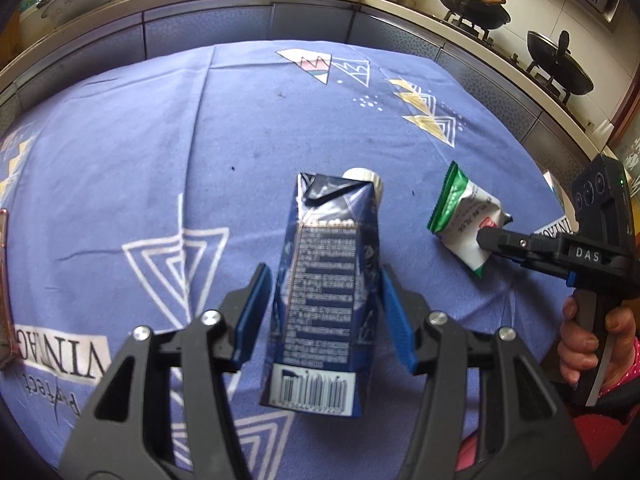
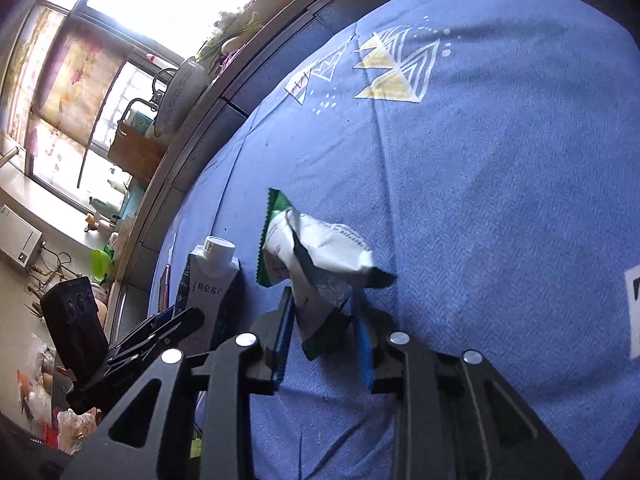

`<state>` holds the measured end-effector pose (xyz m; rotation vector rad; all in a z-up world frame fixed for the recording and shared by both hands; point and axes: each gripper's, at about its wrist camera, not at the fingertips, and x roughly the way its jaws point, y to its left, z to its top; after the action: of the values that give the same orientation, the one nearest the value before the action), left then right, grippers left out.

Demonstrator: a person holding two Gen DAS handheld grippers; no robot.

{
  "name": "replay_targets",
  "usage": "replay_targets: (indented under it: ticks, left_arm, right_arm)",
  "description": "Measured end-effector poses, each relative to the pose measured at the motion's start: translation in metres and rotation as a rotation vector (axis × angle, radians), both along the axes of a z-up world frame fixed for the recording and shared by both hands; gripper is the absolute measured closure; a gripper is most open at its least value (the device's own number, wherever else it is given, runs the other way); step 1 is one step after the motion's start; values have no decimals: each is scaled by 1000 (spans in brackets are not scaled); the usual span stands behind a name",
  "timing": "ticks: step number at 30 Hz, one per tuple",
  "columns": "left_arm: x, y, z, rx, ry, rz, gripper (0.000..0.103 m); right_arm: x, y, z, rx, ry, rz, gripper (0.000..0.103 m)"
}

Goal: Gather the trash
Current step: 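Grasp the green-and-white snack bag with the right tool while the left tool holds the carton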

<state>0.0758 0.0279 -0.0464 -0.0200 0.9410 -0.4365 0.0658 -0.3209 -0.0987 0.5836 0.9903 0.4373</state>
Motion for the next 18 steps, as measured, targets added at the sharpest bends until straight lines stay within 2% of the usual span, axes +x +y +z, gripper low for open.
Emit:
replay_targets:
  ticks: [5,13,14,15,18]
  left_arm:
    - [-2,-5,8,2,-27,-7,35]
    - [-6,-18,0,73,-13,-25,36]
    - [-8,-21,-3,94,-11,-33,52]
    - [-10,-24,-6,119,-11,-42,54]
    - [-16,-34,-6,157,-37,-65,55]
  right_arm:
    - [-10,-1,2,-56,-18,12,61]
    - [-3,5,2,-68,-47,22,61]
    - [-4,7,2,-91,-56,30,66]
    - [-4,9,1,-112,-53,48,78]
    - [-6,8,-1,-86,-59,63,93]
